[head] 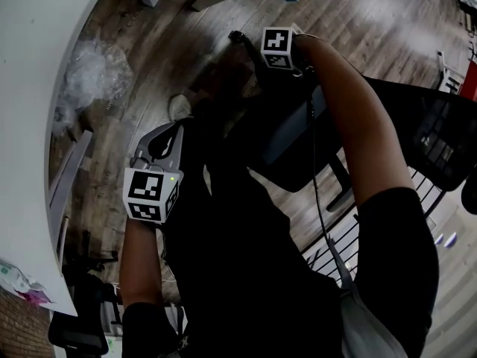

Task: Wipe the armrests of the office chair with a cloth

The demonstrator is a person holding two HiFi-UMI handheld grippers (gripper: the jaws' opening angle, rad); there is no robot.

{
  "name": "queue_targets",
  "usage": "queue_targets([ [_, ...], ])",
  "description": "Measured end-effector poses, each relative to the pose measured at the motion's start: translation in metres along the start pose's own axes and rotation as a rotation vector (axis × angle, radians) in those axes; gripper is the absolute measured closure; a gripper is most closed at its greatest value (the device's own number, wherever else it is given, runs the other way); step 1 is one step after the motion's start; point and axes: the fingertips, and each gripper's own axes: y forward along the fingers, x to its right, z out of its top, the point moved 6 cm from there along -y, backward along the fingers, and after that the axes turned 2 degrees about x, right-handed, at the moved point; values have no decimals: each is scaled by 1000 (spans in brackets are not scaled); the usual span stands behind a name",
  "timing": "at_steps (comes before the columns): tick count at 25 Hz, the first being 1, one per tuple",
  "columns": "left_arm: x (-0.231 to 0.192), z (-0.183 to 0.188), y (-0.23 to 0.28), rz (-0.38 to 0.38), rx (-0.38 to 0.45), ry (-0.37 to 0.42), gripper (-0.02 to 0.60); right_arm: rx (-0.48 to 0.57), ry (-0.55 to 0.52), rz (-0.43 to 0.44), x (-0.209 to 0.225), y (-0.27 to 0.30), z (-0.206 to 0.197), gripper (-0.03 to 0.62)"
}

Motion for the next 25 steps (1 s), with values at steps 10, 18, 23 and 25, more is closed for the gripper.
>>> queue_targets([
  [10,-12,-13,7,-1,-6,-49,575,142,-134,32,4,21,47,553],
  [18,0,-1,-6,-24,1,-37,575,-50,-288,201,-69,-2,46,551],
  [23,5,12,-18,-27,23,-44,575,-119,-308,323,-108,-26,36,551],
  [25,8,15,-21,-32,29,-46,575,-145,-282,411,-125,-38,30,551],
])
